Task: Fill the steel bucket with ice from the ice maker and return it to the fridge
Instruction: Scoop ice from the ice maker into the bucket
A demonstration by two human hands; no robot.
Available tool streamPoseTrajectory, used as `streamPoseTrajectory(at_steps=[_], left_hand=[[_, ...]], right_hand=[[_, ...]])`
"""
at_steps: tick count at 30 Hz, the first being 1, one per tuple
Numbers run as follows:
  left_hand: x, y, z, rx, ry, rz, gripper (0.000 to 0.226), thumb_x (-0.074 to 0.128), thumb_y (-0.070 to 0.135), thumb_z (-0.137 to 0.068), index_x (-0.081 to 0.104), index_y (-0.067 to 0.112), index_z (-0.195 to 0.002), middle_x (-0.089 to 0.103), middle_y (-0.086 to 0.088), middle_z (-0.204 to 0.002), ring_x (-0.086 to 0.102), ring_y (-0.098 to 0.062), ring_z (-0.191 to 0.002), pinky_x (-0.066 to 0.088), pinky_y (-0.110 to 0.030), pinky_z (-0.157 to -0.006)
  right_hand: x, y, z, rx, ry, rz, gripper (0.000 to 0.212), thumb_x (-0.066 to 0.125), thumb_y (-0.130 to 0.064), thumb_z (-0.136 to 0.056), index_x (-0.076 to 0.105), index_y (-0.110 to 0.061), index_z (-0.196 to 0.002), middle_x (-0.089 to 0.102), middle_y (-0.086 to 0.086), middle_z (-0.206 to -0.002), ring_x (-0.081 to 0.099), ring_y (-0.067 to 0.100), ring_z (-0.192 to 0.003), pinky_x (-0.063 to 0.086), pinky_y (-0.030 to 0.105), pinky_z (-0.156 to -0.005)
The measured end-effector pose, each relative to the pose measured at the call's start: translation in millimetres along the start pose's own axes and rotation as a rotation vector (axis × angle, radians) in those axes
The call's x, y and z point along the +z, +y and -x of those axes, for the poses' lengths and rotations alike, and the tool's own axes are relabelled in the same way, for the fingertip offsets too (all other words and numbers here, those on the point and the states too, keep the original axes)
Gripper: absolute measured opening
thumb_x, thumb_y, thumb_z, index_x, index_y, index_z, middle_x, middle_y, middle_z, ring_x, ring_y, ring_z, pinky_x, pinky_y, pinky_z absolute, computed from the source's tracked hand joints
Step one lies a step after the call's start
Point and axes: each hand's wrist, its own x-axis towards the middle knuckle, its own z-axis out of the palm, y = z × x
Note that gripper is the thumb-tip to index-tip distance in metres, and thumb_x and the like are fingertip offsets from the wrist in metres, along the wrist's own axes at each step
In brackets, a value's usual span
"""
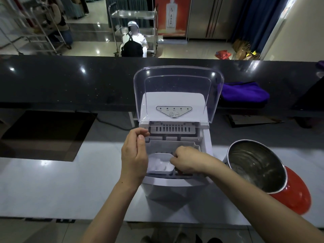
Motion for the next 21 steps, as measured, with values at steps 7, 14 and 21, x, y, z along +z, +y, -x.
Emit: streamPoseTrajectory(at_steps=[7, 14, 21], left_hand=[[-3, 6, 0, -0.048, 0.037, 0.032, 0.02, 0.037, 0.032, -0.104, 0.056, 0.033, -0.109, 0.065, 0.015, -0.106, 0.063, -0.008, -0.103, 0.055, -0.023, -0.085], [-6, 11, -3, -0.069, 0.034, 0.028, 0.019, 0.038, 0.031, -0.105, 0.055, 0.041, -0.106, 0.065, 0.015, -0.106, 0.064, -0.01, -0.103, 0.058, -0.037, -0.085], [11, 34, 0, 0.113, -0.083, -0.065, 0.02, 0.041, 0.026, -0.103, 0.059, 0.021, -0.11, 0.061, 0.004, -0.107, 0.059, -0.013, -0.102, 0.048, -0.02, -0.086]], right_hand=[[-13, -1, 10, -0.004, 0.088, -0.115, 0.034, 0.045, -0.024, -0.097, 0.046, -0.012, -0.065, 0.056, 0.004, -0.065, 0.048, 0.023, -0.06, 0.04, 0.033, -0.058], [-30, 6, 30, -0.009, 0.198, -0.221, 0.033, 0.044, -0.026, -0.091, 0.054, -0.013, -0.062, 0.078, 0.01, -0.078, 0.057, 0.022, -0.059, 0.051, 0.033, -0.058], [-49, 40, 63, 0.033, 0.295, -0.356, 0.039, 0.048, -0.026, -0.093, 0.071, 0.001, -0.079, 0.075, -0.005, -0.065, 0.072, 0.034, -0.08, 0.06, 0.046, -0.079]])
